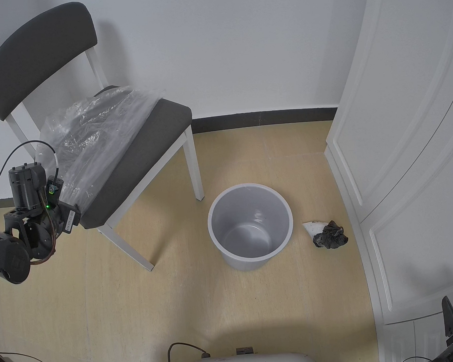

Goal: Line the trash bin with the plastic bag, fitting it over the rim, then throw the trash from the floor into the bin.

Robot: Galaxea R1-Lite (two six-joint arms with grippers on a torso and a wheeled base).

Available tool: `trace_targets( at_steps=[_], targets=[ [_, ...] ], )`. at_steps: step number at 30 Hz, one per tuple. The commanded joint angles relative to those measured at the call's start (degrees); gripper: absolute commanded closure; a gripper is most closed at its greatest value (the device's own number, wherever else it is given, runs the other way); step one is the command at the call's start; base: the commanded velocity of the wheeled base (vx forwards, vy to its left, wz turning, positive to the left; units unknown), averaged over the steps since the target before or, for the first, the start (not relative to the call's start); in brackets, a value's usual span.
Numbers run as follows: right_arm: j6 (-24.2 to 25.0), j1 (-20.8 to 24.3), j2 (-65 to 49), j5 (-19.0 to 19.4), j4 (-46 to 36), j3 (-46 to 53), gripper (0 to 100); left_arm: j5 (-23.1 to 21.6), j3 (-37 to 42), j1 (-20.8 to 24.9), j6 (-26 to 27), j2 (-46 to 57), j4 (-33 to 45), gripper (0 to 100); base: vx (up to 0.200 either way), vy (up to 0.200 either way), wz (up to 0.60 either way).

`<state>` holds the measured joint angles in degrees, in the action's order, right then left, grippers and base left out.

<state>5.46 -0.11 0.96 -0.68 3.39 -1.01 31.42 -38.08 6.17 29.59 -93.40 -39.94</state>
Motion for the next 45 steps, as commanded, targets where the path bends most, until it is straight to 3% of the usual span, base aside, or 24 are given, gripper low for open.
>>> trace_targets(
  at_steps=[1, 11, 34, 45],
  targets=[
    [-0.01, 0.02, -0.96, -0.02, 0.04, 1.01, 0, 1.1, 0.2, 1.04, 0.03, -1.69, -0.41, 0, 0.0, 0.0, 0.0],
    [0.08, 0.02, -0.96, -0.11, 0.04, 1.01, 0, 4.18, 3.19, 1.3, 1.18, 2.88, -0.41, 0, 0.0, 0.0, 0.0],
    [1.66, 0.02, -0.96, -1.34, 0.13, 1.01, 0, 4.18, 4.77, -0.54, 0.47, 3.32, -0.84, 0, 0.0, 0.0, 0.0],
    [1.92, 0.02, -0.96, -1.51, 0.13, 1.01, 0, 4.36, 4.86, -0.28, 1.09, -0.73, -9.19, 0, 0.0, 0.0, 0.0]
  ],
)
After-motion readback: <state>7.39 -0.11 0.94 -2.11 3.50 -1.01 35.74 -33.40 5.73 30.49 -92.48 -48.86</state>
